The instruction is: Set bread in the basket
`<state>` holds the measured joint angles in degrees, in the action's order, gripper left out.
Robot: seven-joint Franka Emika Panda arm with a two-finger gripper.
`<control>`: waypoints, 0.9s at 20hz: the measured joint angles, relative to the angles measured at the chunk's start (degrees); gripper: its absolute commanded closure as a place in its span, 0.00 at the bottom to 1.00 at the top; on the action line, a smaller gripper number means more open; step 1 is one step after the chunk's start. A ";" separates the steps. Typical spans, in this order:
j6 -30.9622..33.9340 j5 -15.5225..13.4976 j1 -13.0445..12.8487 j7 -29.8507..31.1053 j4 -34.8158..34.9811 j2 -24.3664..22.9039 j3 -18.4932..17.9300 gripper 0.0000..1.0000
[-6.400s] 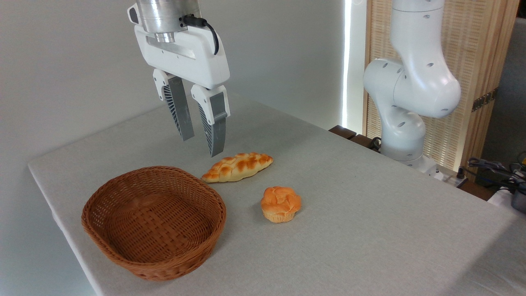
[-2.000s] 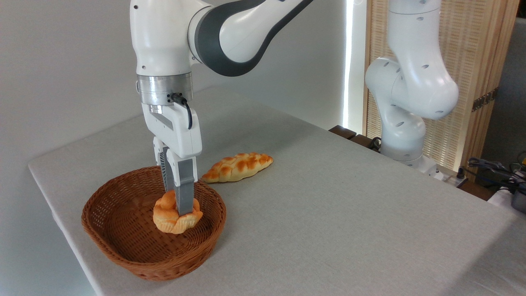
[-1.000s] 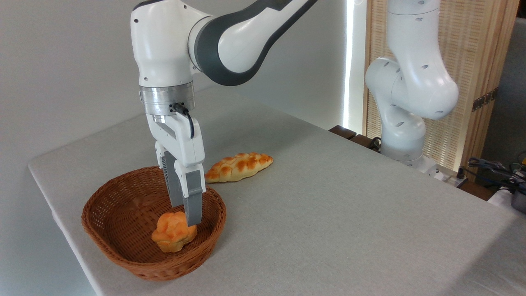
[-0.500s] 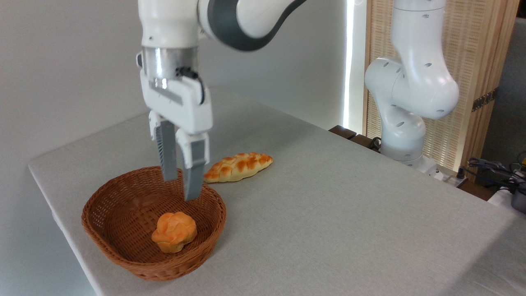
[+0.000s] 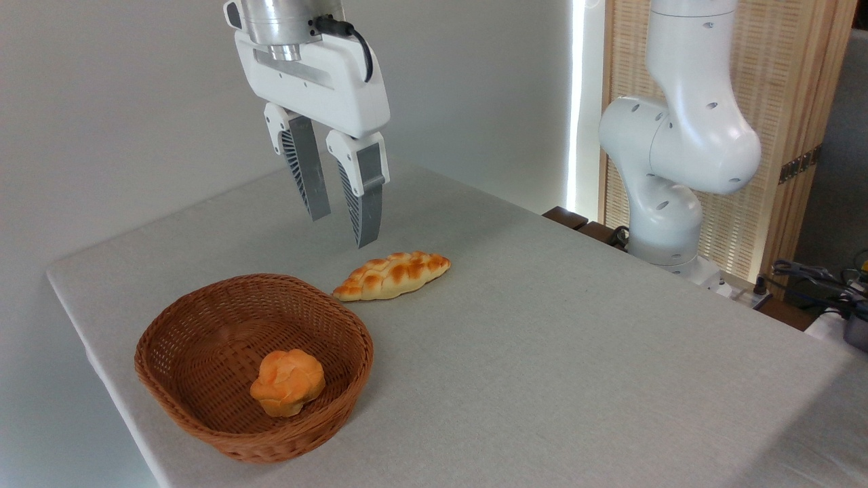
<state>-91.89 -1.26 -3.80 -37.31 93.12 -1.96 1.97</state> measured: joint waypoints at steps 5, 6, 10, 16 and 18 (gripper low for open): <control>1.30 1.48 0.13 0.01 -1.97 1.90 0.45 0.00; 1.31 1.90 0.25 0.01 -2.06 2.01 0.45 0.00; 1.31 2.17 0.76 0.00 -2.21 2.04 0.32 0.00; 1.31 2.17 0.81 -0.03 -2.29 2.04 -1.04 0.00; 1.31 2.17 0.80 -0.03 -2.32 2.04 -1.04 0.00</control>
<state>-90.57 0.91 -2.99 -37.34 90.80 0.08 0.93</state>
